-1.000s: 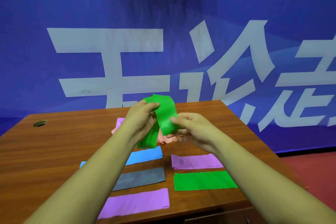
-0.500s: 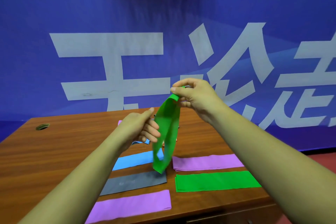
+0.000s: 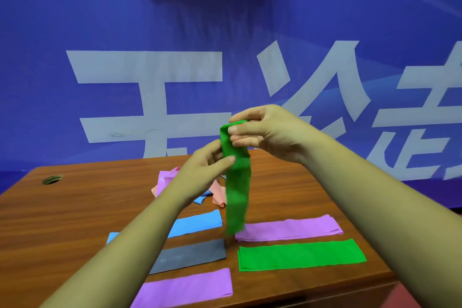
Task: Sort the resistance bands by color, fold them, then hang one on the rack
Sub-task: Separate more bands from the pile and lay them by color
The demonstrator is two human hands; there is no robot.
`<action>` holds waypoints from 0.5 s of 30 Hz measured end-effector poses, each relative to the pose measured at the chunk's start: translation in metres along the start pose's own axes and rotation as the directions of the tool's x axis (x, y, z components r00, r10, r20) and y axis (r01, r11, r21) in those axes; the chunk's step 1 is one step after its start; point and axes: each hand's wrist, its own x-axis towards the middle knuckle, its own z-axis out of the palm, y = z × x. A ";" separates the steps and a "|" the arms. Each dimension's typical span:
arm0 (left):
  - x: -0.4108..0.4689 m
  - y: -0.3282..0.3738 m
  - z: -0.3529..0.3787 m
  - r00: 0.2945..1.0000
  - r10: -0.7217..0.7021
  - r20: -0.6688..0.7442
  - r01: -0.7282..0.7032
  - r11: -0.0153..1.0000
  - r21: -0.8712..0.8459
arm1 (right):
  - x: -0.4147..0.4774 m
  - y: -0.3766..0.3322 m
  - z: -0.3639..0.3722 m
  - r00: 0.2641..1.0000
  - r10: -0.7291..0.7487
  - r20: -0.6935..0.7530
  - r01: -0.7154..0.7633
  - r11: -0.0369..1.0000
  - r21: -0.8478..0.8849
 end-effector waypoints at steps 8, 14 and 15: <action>-0.003 -0.014 -0.007 0.992 -0.079 -0.094 0.078 0.997 -0.014 | 0.003 0.010 -0.001 0.983 -0.126 -0.137 0.036 0.851 -0.523; -0.012 -0.026 -0.005 0.988 -0.145 -0.044 0.142 0.988 -0.059 | 0.007 0.014 0.002 0.990 -0.082 -0.113 0.037 0.934 -0.356; -0.013 -0.027 -0.003 0.987 -0.155 -0.032 0.152 0.985 -0.087 | 0.007 0.015 0.003 0.991 -0.081 -0.107 0.041 0.941 -0.335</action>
